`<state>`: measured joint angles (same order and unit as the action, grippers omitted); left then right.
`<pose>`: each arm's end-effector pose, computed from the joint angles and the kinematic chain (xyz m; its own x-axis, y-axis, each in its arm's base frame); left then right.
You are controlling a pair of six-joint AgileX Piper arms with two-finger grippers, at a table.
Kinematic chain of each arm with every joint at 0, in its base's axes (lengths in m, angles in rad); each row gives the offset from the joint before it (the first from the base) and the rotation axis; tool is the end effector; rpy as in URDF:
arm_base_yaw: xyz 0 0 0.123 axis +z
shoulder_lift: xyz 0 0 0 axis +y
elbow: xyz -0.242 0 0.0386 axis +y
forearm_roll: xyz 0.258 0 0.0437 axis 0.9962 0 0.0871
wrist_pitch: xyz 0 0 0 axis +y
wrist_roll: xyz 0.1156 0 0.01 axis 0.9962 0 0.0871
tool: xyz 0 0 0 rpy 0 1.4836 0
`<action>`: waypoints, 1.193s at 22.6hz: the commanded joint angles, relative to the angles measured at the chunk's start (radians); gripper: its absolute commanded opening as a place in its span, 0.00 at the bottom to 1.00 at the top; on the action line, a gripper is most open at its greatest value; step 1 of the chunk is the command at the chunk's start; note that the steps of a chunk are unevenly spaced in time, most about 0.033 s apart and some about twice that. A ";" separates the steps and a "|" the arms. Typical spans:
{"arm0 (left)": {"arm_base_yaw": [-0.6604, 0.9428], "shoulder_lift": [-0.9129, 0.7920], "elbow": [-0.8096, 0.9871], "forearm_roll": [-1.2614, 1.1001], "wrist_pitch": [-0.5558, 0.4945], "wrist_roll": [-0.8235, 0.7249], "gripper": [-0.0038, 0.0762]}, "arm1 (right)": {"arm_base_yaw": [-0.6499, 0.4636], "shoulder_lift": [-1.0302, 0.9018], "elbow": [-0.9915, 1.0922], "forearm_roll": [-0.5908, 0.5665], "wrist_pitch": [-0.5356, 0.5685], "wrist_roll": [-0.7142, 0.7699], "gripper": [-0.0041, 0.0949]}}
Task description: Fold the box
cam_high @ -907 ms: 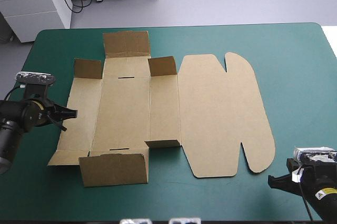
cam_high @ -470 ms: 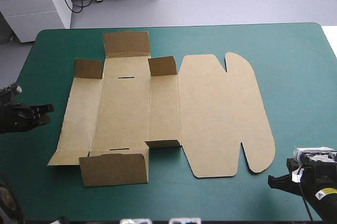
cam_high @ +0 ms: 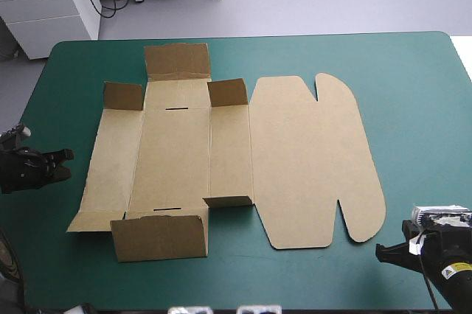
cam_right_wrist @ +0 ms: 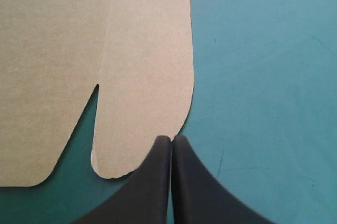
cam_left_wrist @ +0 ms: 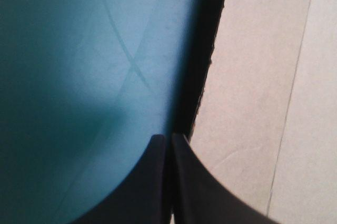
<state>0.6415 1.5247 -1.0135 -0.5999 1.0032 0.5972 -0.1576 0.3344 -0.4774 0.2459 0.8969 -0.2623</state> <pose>0.2713 0.1336 0.1791 -0.8623 -0.3780 -0.3369 -0.2359 0.8887 -0.3931 0.1256 0.0024 0.2497 -0.5962 -0.0114 -0.8028 -0.0592 0.9978 0.0299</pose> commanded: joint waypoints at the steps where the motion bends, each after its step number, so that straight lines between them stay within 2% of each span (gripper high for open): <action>1: 0.001 -0.032 -0.031 -0.043 0.006 0.015 0.07 | 0.004 0.009 -0.011 0.007 -0.102 -0.010 0.04; 3: 0.001 -0.030 -0.031 -0.043 0.019 0.021 0.10 | 0.004 0.009 -0.006 0.007 -0.110 -0.008 0.04; 5: -0.001 -0.020 -0.031 -0.043 0.050 0.069 0.22 | 0.004 0.009 -0.006 0.007 -0.110 -0.008 0.04; 6: -0.001 -0.010 -0.031 -0.046 0.053 0.075 0.35 | 0.004 0.009 -0.006 0.007 -0.110 -0.008 0.04; 8: -0.001 0.008 -0.031 -0.049 0.053 0.075 0.55 | 0.004 0.009 -0.006 0.007 -0.110 -0.006 0.04; 9: -0.001 0.017 -0.031 -0.053 0.053 0.075 0.60 | 0.004 0.009 -0.006 0.007 -0.110 -0.006 0.04; 19: -0.005 0.149 -0.031 -0.146 0.186 0.117 0.61 | 0.004 0.009 -0.006 0.007 -0.110 -0.006 0.04; 27: -0.156 0.168 -0.031 -0.165 0.152 0.127 0.61 | 0.004 0.009 -0.006 0.026 -0.109 -0.006 0.04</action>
<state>0.5441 1.7126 -1.0247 -0.7096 1.1476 0.7223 -0.1576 0.3344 -0.4590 0.2533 0.8492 -0.2623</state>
